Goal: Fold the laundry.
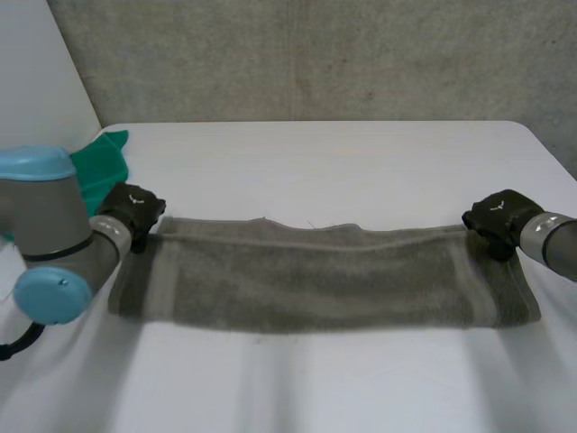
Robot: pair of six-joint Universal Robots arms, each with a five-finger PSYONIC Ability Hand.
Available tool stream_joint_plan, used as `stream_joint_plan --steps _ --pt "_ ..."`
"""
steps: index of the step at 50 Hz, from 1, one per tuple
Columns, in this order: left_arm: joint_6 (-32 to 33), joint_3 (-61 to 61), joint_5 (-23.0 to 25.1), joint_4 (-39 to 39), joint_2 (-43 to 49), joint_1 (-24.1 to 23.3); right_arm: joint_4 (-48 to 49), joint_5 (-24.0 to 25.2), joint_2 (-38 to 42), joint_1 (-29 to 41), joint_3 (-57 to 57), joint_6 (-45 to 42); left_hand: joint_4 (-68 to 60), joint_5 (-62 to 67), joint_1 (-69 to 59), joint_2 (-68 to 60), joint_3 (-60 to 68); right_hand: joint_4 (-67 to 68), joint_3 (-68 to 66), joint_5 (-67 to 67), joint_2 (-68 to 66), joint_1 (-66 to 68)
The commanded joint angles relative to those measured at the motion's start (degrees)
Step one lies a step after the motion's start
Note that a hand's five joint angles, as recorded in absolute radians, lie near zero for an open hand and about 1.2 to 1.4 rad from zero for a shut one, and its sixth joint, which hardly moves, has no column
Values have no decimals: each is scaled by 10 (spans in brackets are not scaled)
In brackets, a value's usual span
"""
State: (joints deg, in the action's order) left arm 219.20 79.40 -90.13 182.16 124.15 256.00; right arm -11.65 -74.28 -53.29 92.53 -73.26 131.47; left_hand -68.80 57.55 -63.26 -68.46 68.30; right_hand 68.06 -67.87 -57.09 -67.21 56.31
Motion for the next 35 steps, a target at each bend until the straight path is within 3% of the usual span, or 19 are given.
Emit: stream_joint_plan --steps 1,12,13,15,16,17,27,35 --pt "9 -99 -35 35 93 -15 37 -61 50 6 44 -3 -112 125 -167 -115 117 119 -121 -129 -128 237" --pt "11 -138 -41 122 128 -28 93 -68 68 12 61 -2 -112 125 -167 -115 117 119 -121 -129 -128 237" --pt "11 -137 -39 128 130 -34 95 -68 69 13 63 -1 -102 115 -158 -106 107 -90 88 80 81 28" --pt "11 -134 -39 131 130 -39 97 -67 69 17 64 1 219 -207 164 216 -214 -581 579 571 572 -463" --pt "13 -133 -43 134 130 -43 98 -67 67 18 65 3 521 -508 465 517 -516 -581 579 571 572 -463" --pt "14 -132 -44 134 129 -44 103 -66 62 19 66 12 588 -575 533 585 -583 -581 579 571 572 -463" --pt "16 -70 -73 133 94 -45 145 -57 -57 8 11 99 588 -575 533 585 -583 -581 579 571 572 -463" --pt "9 47 -71 133 4 -45 96 -14 -143 -45 -112 101 588 -575 533 585 -583 -581 579 571 572 -463"
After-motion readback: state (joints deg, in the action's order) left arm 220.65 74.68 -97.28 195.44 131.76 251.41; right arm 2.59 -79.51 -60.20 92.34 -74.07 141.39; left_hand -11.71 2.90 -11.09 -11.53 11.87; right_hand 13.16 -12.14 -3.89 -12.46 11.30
